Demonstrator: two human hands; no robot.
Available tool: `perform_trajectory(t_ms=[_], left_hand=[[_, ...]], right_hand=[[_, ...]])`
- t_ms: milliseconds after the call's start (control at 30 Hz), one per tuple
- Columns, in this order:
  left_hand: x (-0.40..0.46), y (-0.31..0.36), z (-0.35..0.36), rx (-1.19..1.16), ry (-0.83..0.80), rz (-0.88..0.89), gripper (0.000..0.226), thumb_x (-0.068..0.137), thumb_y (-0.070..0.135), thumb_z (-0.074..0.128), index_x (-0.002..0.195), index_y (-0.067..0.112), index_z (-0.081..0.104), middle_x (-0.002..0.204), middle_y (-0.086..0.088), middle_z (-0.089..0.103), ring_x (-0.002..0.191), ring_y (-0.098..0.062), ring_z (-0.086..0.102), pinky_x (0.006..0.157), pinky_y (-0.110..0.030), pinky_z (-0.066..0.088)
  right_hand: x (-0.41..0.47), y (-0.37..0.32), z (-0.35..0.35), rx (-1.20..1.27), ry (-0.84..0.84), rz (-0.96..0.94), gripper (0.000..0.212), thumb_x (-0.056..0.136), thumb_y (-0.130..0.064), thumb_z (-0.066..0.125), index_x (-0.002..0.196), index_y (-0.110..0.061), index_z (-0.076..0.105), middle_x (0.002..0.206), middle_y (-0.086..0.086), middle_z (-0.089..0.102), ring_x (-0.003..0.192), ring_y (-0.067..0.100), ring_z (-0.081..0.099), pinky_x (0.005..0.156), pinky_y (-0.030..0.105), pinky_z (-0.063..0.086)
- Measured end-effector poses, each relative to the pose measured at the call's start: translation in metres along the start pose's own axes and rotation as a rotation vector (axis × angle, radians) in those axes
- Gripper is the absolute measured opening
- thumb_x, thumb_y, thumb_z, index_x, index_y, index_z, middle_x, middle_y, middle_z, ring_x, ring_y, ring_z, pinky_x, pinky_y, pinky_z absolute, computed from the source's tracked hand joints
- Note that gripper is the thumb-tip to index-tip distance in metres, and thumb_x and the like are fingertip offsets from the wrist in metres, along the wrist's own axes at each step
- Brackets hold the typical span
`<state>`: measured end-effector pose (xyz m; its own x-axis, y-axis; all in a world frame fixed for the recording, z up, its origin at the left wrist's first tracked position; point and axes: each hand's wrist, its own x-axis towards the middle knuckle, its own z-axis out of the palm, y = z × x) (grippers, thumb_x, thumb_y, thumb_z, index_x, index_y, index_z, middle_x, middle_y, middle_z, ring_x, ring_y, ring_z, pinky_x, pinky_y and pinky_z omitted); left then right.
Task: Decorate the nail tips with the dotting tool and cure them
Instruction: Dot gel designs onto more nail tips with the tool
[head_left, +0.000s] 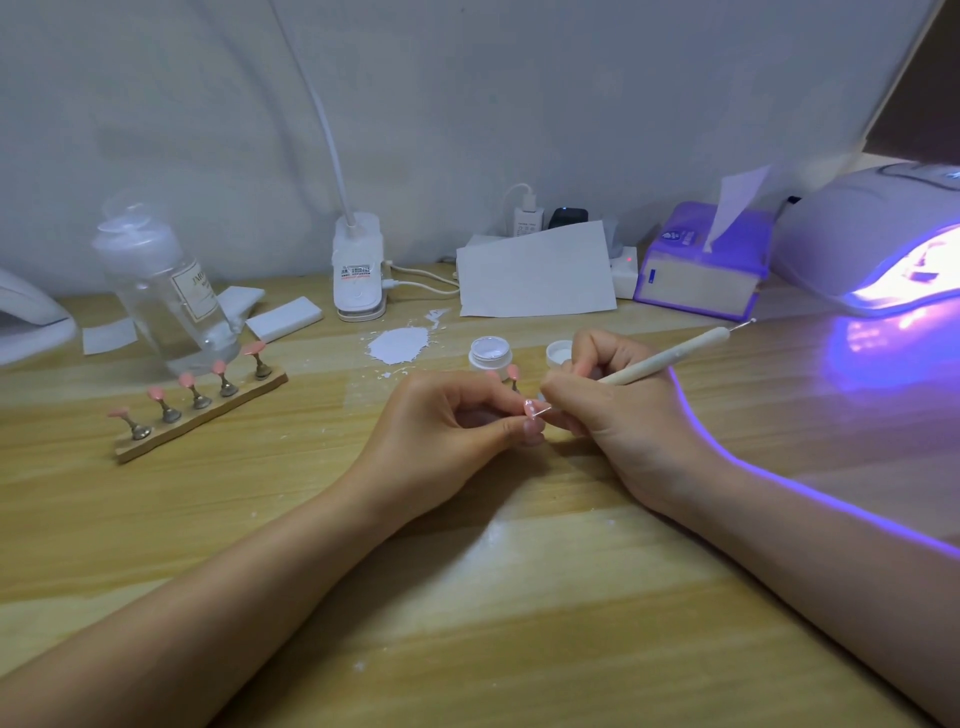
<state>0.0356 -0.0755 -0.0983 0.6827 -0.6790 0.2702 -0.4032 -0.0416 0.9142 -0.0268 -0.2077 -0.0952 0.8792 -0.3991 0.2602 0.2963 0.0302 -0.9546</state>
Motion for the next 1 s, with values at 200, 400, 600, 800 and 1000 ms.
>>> perform_trajectory(t_ms=[200,400,600,800,1000], left_hand=[[0.0,0.0,0.0,0.001,-0.003,-0.003,0.006,0.072,0.009,0.072,0.075,0.014,0.072,0.075,-0.003,0.073,0.074,-0.011,0.069,0.08,-0.033,0.053],[0.0,0.001,0.001,-0.011,0.005,-0.004,0.009,0.073,0.006,0.072,0.073,0.015,0.072,0.077,-0.004,0.073,0.076,-0.014,0.07,0.081,-0.03,0.053],[-0.001,0.003,0.001,-0.02,0.028,0.023,0.015,0.072,0.004,0.072,0.067,0.018,0.071,0.071,-0.002,0.072,0.072,-0.01,0.069,0.081,-0.025,0.052],[-0.003,0.005,0.002,-0.087,0.055,0.058,0.006,0.071,0.009,0.07,0.07,0.015,0.071,0.068,0.001,0.072,0.069,-0.011,0.07,0.088,-0.021,0.05],[-0.005,0.01,0.0,-0.128,0.086,0.094,0.013,0.066,0.026,0.065,0.076,0.018,0.07,0.065,0.007,0.069,0.057,-0.005,0.066,0.054,-0.016,0.051]], right_hand=[[0.0,0.0,0.001,-0.003,0.03,-0.001,0.04,0.065,0.004,0.064,0.048,-0.017,0.035,0.037,-0.008,0.037,0.035,0.004,0.038,0.045,0.021,0.037],[0.001,-0.003,0.001,0.074,0.118,0.041,0.039,0.076,0.007,0.059,0.053,-0.014,0.036,0.038,-0.004,0.033,0.032,0.004,0.037,0.052,0.024,0.053],[-0.001,-0.01,0.002,-0.021,0.232,-0.082,0.033,0.07,-0.044,0.063,0.062,-0.016,0.049,0.04,-0.004,0.052,0.036,0.003,0.046,0.046,0.017,0.047],[-0.004,-0.013,-0.002,-0.133,0.169,-0.164,0.043,0.081,-0.053,0.043,0.057,-0.021,0.06,0.034,0.004,0.049,0.03,0.006,0.038,0.037,0.012,0.033],[-0.005,-0.014,-0.008,-0.478,-0.095,-0.368,0.03,0.068,-0.021,0.075,0.077,-0.034,0.05,0.079,-0.01,0.067,0.074,0.007,0.06,0.075,0.032,0.053]])
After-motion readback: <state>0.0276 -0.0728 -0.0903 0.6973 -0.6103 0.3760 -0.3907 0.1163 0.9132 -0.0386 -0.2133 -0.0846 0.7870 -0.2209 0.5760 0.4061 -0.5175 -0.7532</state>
